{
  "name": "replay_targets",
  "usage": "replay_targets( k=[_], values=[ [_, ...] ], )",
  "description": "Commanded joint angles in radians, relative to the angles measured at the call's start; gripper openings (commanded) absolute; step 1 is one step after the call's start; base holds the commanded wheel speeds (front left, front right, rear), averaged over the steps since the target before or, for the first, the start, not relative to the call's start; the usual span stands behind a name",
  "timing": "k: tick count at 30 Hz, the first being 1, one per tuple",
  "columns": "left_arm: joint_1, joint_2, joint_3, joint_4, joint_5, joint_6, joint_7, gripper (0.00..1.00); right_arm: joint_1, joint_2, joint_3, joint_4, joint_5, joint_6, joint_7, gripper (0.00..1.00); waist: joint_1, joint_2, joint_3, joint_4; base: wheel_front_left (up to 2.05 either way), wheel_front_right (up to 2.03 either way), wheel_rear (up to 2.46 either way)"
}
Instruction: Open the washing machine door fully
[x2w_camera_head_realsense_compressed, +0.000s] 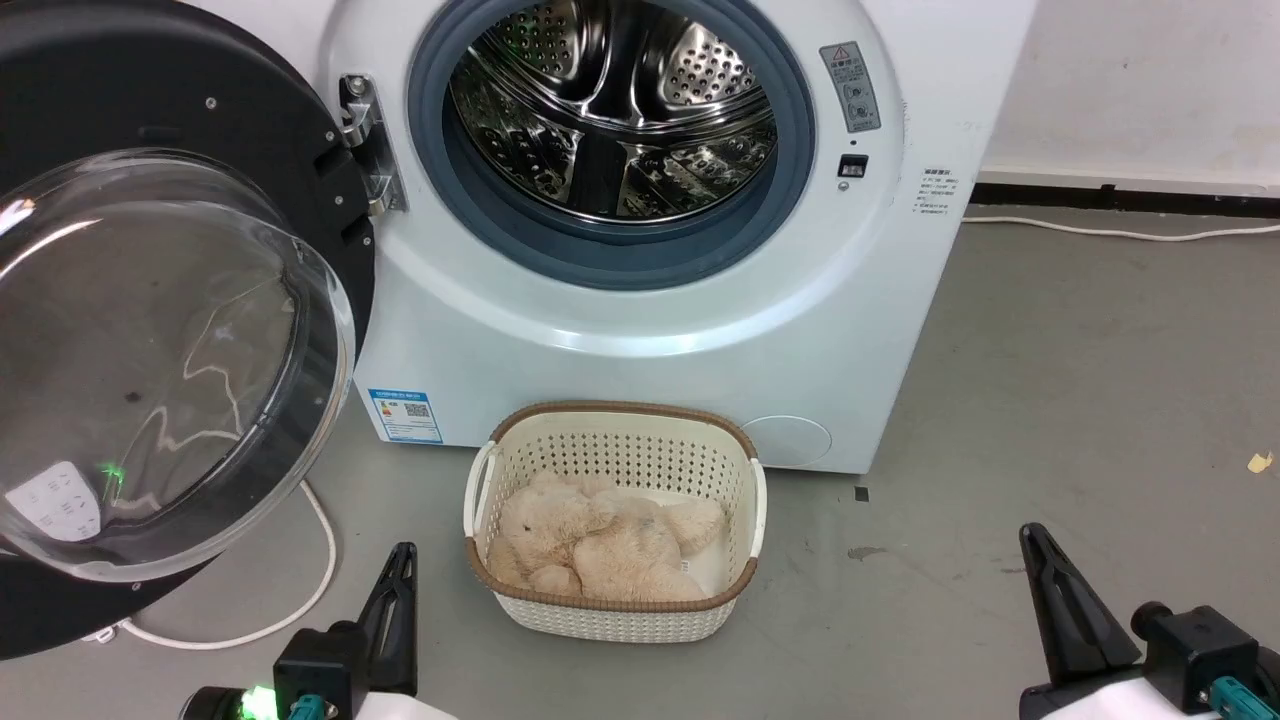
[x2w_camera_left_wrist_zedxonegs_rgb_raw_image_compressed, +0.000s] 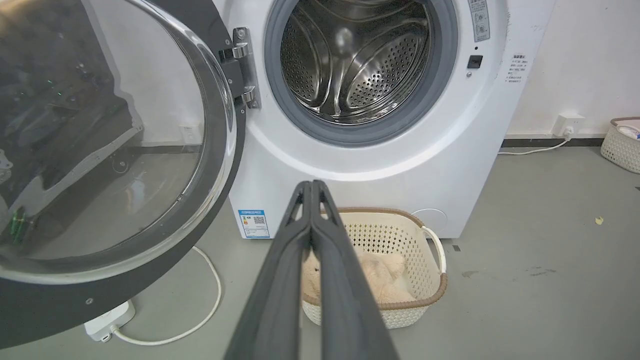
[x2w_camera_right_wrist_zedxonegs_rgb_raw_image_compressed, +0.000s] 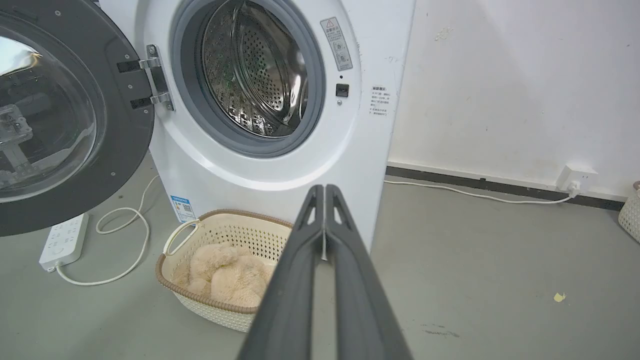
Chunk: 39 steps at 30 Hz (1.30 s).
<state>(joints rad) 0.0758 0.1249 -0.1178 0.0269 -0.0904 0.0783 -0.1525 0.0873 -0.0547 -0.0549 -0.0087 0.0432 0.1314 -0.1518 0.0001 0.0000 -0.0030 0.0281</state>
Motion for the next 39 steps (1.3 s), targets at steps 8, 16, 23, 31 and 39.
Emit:
replay_targets(
  k=[8,16,23,31,39],
  values=[
    [-0.024,-0.012,0.015,-0.006,0.015,-0.011,0.020,0.00,-0.023,0.002,0.008,0.003,-0.010,0.000,0.018,0.00,0.0000,0.0000,0.000,-0.003,0.00,0.00,0.00],
    [-0.030,-0.020,0.028,-0.009,0.025,-0.020,0.036,0.00,-0.031,0.002,0.014,0.004,-0.014,0.000,0.035,0.00,0.0000,0.0000,0.001,-0.006,0.00,0.00,0.00],
    [-0.036,-0.027,0.039,-0.011,0.033,-0.027,0.050,0.00,-0.038,0.003,0.019,0.005,-0.018,0.000,0.049,0.00,0.0000,0.0000,0.001,-0.009,0.00,0.00,0.00],
    [-0.042,-0.034,0.052,-0.014,0.042,-0.035,0.067,0.00,-0.046,0.003,0.025,0.005,-0.022,0.000,0.066,0.00,0.0000,0.0000,0.001,-0.012,0.00,0.00,0.00],
    [-0.049,-0.042,0.064,-0.016,0.051,-0.043,0.083,0.00,-0.054,0.003,0.031,0.006,-0.026,0.000,0.082,0.00,0.0000,0.0000,0.002,-0.015,0.00,0.00,0.00]
  ],
)
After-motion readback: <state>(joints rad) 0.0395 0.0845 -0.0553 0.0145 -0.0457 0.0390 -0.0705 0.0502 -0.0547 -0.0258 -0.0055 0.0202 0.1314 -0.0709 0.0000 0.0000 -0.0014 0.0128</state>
